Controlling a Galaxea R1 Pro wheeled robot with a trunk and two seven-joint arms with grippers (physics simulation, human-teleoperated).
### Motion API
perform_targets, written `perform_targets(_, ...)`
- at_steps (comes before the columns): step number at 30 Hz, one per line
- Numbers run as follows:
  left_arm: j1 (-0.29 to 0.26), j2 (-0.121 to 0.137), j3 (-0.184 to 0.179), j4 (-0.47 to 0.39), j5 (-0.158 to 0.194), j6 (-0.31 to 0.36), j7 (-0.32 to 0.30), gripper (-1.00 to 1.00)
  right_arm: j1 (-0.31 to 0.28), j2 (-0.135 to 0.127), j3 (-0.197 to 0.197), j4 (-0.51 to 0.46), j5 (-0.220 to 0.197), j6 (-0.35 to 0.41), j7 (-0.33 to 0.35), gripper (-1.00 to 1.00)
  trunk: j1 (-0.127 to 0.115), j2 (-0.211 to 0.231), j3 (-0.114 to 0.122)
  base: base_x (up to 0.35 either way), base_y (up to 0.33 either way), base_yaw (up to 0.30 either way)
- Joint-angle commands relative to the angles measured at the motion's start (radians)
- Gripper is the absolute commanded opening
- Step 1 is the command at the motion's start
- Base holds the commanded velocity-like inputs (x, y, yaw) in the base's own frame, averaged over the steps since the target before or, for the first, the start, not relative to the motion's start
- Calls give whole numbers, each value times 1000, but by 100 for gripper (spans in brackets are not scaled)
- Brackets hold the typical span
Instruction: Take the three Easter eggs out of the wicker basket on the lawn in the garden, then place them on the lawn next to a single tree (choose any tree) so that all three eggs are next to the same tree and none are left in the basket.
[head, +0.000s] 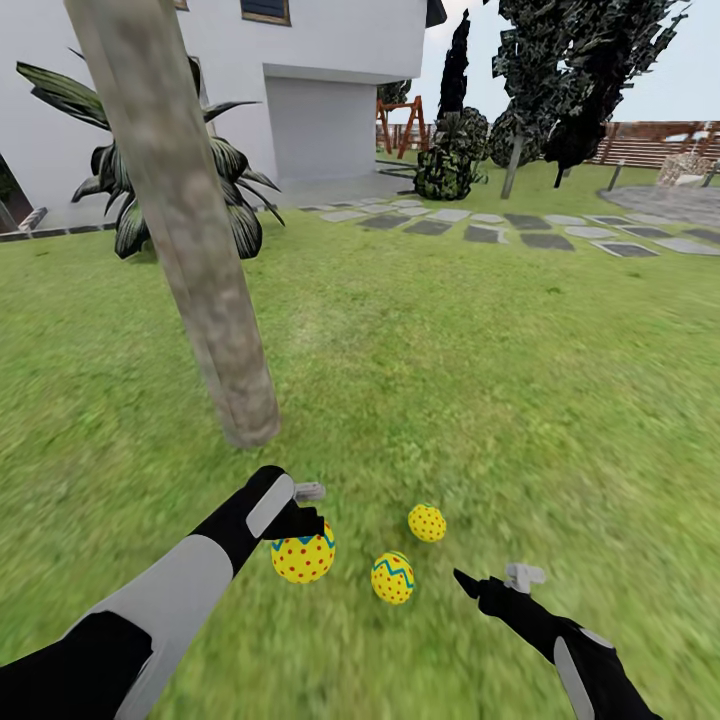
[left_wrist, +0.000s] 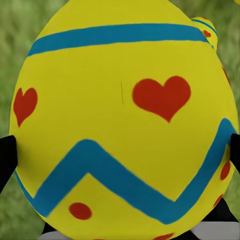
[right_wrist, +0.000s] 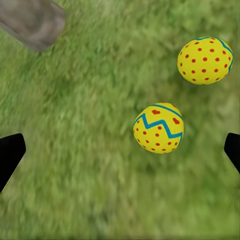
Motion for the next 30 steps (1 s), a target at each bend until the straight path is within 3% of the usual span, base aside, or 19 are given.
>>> perform_targets(1, -1, 1, -4, -1, 10, 1, 8, -100, -1, 0, -2, -1, -8, 9, 4, 100, 4, -8, -4, 0, 0, 0)
perform_targets(30, -1, 2, -5, 1, 10, -2, -8, -100, -1, 0, -2, 0, -7, 9, 4, 100, 115, -211, -95, 0, 0, 0)
